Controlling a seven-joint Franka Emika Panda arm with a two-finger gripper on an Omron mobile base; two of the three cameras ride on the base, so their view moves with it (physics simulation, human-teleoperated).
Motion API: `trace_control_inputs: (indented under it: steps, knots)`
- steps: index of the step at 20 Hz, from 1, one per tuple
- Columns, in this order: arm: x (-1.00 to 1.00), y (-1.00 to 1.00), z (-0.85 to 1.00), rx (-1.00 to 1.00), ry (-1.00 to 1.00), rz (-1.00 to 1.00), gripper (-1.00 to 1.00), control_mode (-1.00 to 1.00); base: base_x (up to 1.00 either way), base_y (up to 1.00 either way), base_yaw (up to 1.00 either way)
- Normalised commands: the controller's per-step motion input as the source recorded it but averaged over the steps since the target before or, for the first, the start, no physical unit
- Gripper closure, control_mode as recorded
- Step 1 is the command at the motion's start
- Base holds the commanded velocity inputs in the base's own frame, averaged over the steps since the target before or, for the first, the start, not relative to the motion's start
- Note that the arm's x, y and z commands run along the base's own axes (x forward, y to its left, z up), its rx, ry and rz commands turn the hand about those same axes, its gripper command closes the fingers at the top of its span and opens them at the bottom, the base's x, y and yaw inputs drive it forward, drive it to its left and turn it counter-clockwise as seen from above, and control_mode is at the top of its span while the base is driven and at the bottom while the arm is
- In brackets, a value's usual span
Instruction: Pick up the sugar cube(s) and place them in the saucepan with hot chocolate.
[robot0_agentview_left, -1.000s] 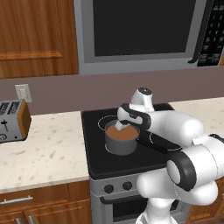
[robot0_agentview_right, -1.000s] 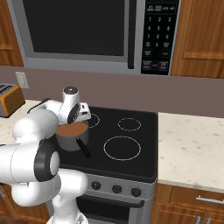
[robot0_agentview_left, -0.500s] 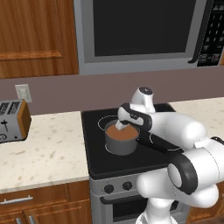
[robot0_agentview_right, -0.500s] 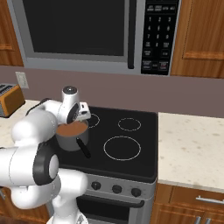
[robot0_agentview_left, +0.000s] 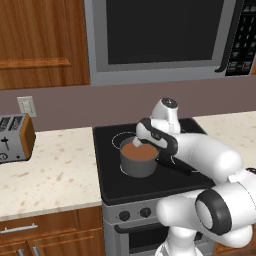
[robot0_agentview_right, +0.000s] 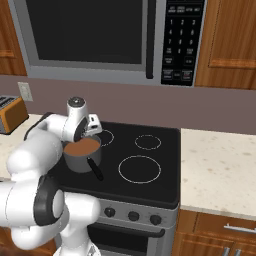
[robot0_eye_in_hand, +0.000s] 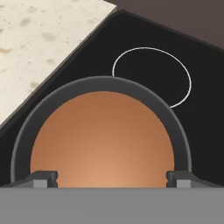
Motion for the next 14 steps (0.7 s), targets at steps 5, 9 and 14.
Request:
trace_control_inputs:
  steps: [5,9,14]
  knots:
    - [-0.19,0.10,0.03,0.00,-0.06,0.01,-1.00,-1.00,0.00,0.00,0.00]
    - [-0.16,0.01,0.18,0.01,-0.20,0.05,-1.00,-1.00,0.00,0.00,0.00]
    - [-0.19,0.00,0.17,0.03,-0.18,0.07,-1.00,-1.00,0.00,0.00,0.00]
